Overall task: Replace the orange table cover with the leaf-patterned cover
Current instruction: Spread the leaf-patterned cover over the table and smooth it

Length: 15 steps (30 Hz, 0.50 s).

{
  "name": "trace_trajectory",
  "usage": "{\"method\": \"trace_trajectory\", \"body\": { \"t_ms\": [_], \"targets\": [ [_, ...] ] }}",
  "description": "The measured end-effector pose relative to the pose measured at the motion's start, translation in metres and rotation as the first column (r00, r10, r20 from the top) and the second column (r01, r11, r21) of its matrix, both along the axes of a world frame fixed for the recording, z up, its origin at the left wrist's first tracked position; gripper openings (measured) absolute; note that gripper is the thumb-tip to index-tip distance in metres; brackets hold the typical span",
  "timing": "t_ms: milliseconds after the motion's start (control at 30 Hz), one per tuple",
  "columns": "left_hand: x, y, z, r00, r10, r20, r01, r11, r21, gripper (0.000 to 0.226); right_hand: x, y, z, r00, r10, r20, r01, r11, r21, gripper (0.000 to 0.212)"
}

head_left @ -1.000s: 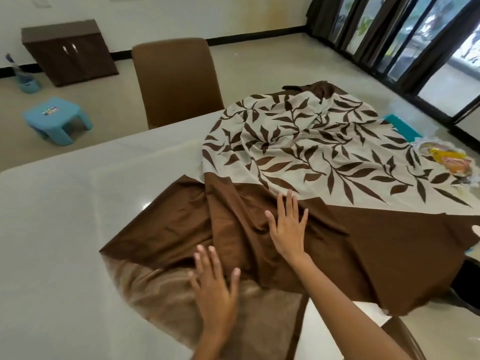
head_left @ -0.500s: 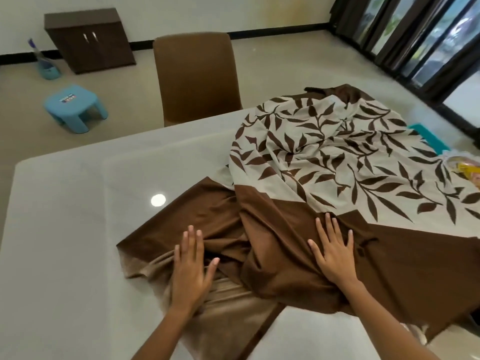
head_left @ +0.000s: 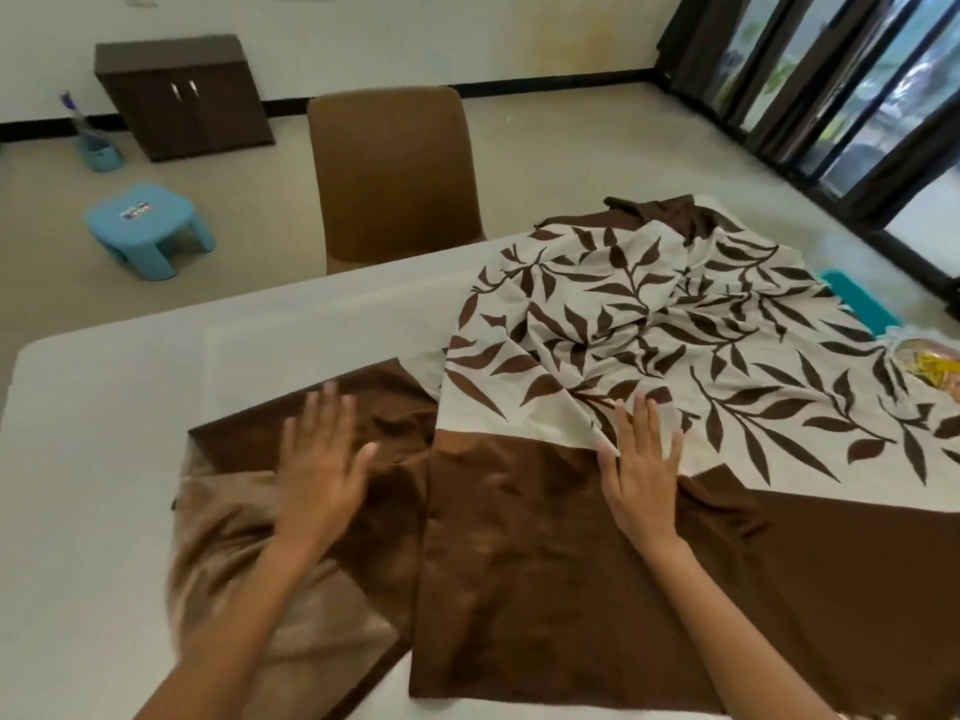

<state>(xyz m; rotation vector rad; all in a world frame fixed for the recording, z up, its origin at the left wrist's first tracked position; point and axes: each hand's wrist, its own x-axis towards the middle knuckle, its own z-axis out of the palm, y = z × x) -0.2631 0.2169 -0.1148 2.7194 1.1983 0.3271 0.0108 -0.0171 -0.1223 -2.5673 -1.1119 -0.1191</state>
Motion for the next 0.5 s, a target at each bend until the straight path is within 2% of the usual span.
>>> {"method": "trace_trajectory", "body": {
  "t_ms": [67,167,233,333,500],
  "targets": [
    [0.049,0.005,-0.001,0.996,-0.054,-0.069,0.052,0.998,-0.035,0.074,0.005,0.032,-0.006,1.000,-0.001,-0.030,-0.002,0.996,-0.086,0.066],
    [0.081,0.019,-0.027,0.976,-0.070,-0.204,0.036,0.986,-0.163,0.076,0.009,0.042,-0.028,0.998,-0.020,-0.053,0.006,0.970,-0.243,0.071],
    [0.077,0.024,-0.043,0.984,-0.063,-0.165,0.025,0.974,-0.226,0.081,0.011,0.027,-0.043,0.997,-0.053,-0.058,0.033,0.953,-0.302,0.072],
    [0.053,0.031,-0.055,0.994,-0.003,-0.111,-0.021,0.977,-0.212,0.093,0.021,-0.003,-0.054,0.996,-0.078,-0.051,0.058,0.946,-0.320,0.070],
    [-0.017,0.067,-0.061,0.983,0.150,-0.110,-0.170,0.963,-0.209,0.093,0.048,-0.052,-0.047,0.986,-0.152,-0.067,0.120,0.931,-0.344,0.074]
  ]
}}
